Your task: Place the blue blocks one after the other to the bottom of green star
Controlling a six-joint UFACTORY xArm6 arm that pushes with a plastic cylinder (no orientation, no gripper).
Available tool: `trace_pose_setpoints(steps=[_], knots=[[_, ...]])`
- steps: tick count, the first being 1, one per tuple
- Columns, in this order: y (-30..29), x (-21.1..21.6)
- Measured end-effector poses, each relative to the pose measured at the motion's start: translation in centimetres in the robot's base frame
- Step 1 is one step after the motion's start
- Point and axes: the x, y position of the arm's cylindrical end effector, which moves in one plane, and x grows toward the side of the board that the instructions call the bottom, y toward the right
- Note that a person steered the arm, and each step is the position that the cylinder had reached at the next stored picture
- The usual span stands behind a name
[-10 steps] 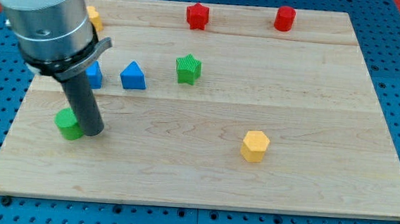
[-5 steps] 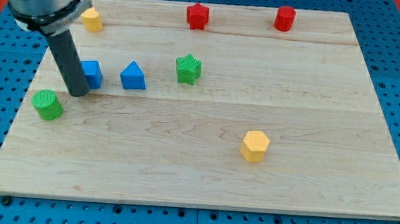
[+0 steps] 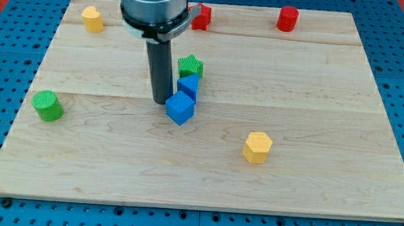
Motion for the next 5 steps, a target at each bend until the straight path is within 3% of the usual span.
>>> trace_pose_setpoints(steps=[1, 4, 5], knots=[[-0.1, 0.1], [-1.5, 8.0], [-4.9, 8.6]])
